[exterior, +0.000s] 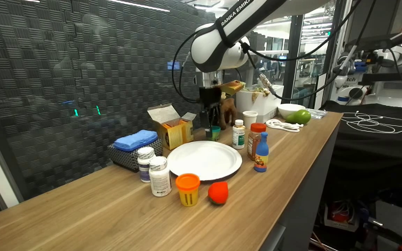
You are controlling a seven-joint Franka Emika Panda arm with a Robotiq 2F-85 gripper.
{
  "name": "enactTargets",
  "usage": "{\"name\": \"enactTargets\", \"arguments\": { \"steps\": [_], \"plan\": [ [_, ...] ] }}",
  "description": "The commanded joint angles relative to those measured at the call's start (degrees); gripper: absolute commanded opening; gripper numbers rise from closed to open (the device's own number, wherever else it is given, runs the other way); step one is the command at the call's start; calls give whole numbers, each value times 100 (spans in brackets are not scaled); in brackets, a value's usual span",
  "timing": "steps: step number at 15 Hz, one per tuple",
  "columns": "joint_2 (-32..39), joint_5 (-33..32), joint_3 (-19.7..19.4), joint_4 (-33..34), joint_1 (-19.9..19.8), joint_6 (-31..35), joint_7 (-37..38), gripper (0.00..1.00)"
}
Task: Put the bottles on the tray
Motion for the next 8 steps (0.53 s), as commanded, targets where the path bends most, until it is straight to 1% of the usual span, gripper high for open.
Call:
{"name": "enactTargets", "arguments": {
  "steps": [1,2,5,6,7,8],
  "plan": [
    [-204,-184,-59,-7,106,-36,277,37],
    [-253,-243,-81,-20,141,-102,367,29],
    [-462,-448,-94,-94,316,-260,661,27],
    [-528,-599,-131,-131,409,-273,814,27],
    [-630,-901,-221,-226,589,-220,1085,27],
    [-686,-1044,-216,-239,664,-280,1194,27]
  ]
}}
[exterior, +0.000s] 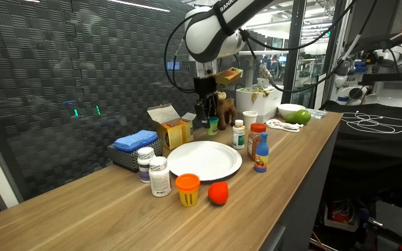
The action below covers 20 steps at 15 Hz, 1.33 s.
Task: Put the bottles on the tray
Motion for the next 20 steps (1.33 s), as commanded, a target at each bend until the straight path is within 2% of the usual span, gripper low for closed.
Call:
{"name": "enactTargets", "arguments": {
  "steps": [1,8,12,20],
  "plan": [
    [-372,-499,-74,-231,424,-195,490,27],
    [103,-158,379,-13,608,-657,146,27],
    [421,-268,370,142,647,-280,266,27],
    [262,-190,409,29,608,199,234,27]
  ]
}}
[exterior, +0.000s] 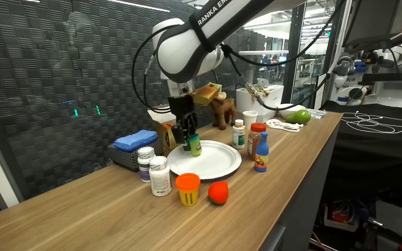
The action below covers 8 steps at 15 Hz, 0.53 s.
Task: Put the bottles on the tray
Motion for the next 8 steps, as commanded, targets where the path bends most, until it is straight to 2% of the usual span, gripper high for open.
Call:
{"name": "enactTargets", "arguments": {
  "steps": [1,8],
  "plan": [
    [-110,113,28,5,-12,184,-59,27],
    [-65,437,58,-63,-115,424,-2,27]
  ]
}}
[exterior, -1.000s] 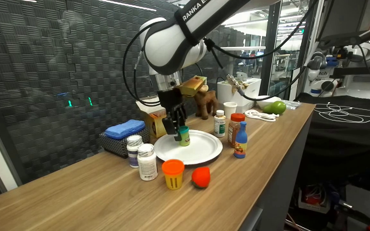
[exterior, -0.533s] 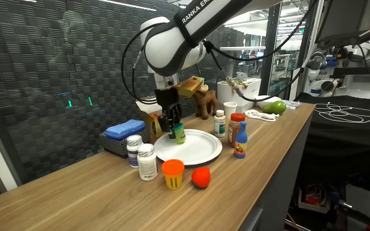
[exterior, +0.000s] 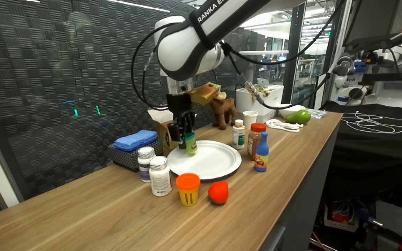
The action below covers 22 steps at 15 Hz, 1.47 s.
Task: Put the bottles on the tray
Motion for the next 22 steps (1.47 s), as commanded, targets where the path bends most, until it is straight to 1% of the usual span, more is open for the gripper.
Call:
{"name": "enactTargets", "arguments": {
  "steps": [1,3,4,5,8,10,12,16,18,20,22],
  "plan": [
    [-36,264,40,-90,-91,174,0,27],
    [-31,329,34,-143,-105,182,-11,27],
    [-33,338,31,-164,-109,184,-27,67],
    [-71,301,14,-218,-98,236,-14,80],
    [-163,312,19,-301,-117,340,-19,99],
    [-289,295,10,-383,-114,450,-1,100],
    [-463,223,-47,-436,-85,414,67,100],
    [-995,78,-281,-539,-85,-168,354,99],
    [-1251,156,-337,-645,-180,-566,333,100],
    [-1451,369,-353,-760,-312,-999,409,100],
    [-1627,410,-392,-937,-413,-1191,507,100]
  ]
}}
